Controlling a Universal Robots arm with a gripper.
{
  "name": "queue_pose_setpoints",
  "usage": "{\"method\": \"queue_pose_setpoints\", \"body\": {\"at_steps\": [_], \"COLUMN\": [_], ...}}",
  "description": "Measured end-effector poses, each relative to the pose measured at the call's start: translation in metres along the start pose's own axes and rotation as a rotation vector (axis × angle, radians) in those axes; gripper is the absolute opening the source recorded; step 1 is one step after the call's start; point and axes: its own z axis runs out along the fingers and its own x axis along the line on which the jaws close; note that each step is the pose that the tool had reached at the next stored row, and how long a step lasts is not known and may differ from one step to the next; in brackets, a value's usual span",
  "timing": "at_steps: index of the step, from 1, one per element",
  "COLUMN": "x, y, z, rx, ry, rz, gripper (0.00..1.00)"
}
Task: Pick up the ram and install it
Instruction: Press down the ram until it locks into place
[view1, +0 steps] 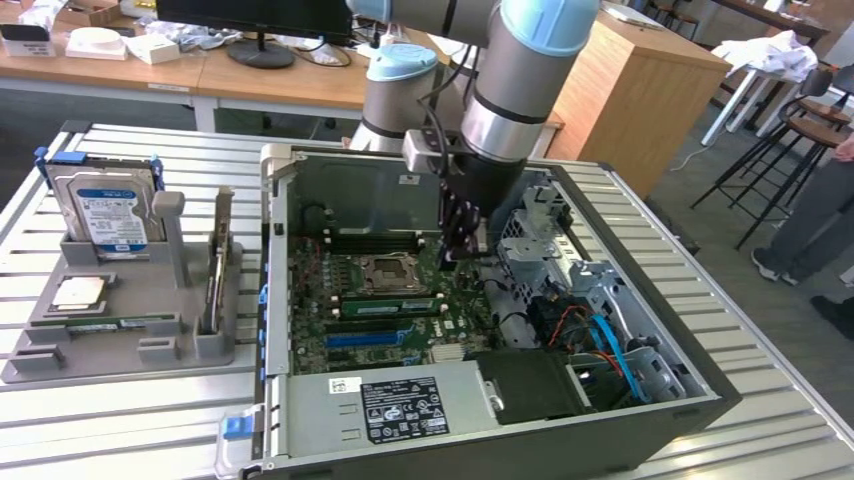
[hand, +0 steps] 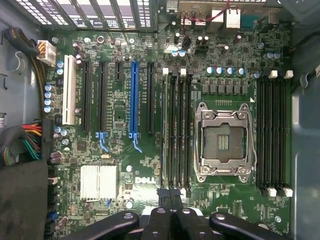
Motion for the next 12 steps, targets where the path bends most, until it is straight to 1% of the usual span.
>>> {"method": "queue_pose_setpoints", "body": {"at_steps": [12], "x": [0.0001], "y": [-0.0004], "z": [0.0100], "rx": [0.0000], "ry": [-0.0001], "rz": [0.000], "gripper": [0.10]}}
